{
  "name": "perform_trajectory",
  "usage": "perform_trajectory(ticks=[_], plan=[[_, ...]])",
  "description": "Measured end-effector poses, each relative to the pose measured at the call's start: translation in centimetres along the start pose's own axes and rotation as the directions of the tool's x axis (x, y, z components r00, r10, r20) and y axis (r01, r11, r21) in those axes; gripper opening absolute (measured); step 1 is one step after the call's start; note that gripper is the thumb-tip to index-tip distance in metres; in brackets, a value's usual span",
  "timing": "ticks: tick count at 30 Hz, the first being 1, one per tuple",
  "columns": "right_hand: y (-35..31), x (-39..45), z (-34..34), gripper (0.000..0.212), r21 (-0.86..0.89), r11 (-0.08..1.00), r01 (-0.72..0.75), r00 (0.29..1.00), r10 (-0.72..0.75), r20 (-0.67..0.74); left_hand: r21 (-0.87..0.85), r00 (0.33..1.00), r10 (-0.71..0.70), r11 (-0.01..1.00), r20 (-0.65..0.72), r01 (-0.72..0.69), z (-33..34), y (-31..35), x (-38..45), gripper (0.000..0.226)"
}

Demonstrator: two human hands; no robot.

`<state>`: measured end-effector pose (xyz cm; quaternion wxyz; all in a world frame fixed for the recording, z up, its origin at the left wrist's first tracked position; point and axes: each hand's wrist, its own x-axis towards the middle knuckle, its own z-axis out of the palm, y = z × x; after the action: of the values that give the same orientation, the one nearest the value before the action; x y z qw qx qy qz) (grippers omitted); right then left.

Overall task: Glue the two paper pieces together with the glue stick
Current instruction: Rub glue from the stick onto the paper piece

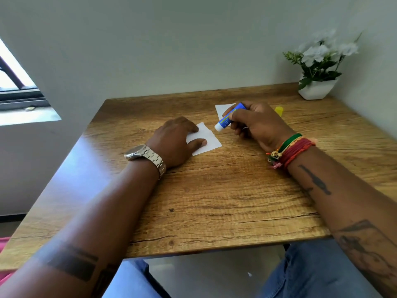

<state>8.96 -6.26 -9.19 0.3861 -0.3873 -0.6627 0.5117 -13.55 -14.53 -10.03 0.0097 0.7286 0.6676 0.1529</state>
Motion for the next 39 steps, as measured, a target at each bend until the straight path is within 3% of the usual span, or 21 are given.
perform_trajectory(ticks=[5,10,13,19,24,39], plan=[[-0.1,0.0,-0.1,0.018,0.011,1.000,0.000,0.999,0.000,-0.033,0.138,0.999,0.027,0.990,-0.031,-0.022,-0.3,1.2,-0.5,0.039],[-0.1,0.1,-0.1,0.017,-0.010,1.000,-0.010,0.998,0.009,-0.058,0.208,0.996,-0.053,0.976,-0.075,0.068,0.0,1.7,-0.7,0.035],[0.0,0.2,0.0,0.017,-0.046,0.999,-0.017,0.998,0.014,-0.066,0.188,0.994,-0.050,0.980,-0.101,0.068,0.1,2.1,-0.7,0.035],[0.0,0.1,0.1,0.017,-0.157,0.988,-0.009,0.998,-0.001,-0.063,0.119,0.996,0.085,0.990,-0.031,-0.081,0.3,3.1,-0.6,0.030],[0.1,0.1,0.0,0.019,-0.306,0.952,0.012,0.995,-0.040,-0.088,0.151,0.996,0.068,0.987,-0.053,-0.059,0.3,2.9,-0.7,0.034],[-0.7,-0.6,0.6,0.021,-0.495,0.865,0.082,0.992,-0.120,-0.044,0.188,1.000,0.020,0.982,0.013,-0.022,0.0,3.1,-0.7,0.038]])
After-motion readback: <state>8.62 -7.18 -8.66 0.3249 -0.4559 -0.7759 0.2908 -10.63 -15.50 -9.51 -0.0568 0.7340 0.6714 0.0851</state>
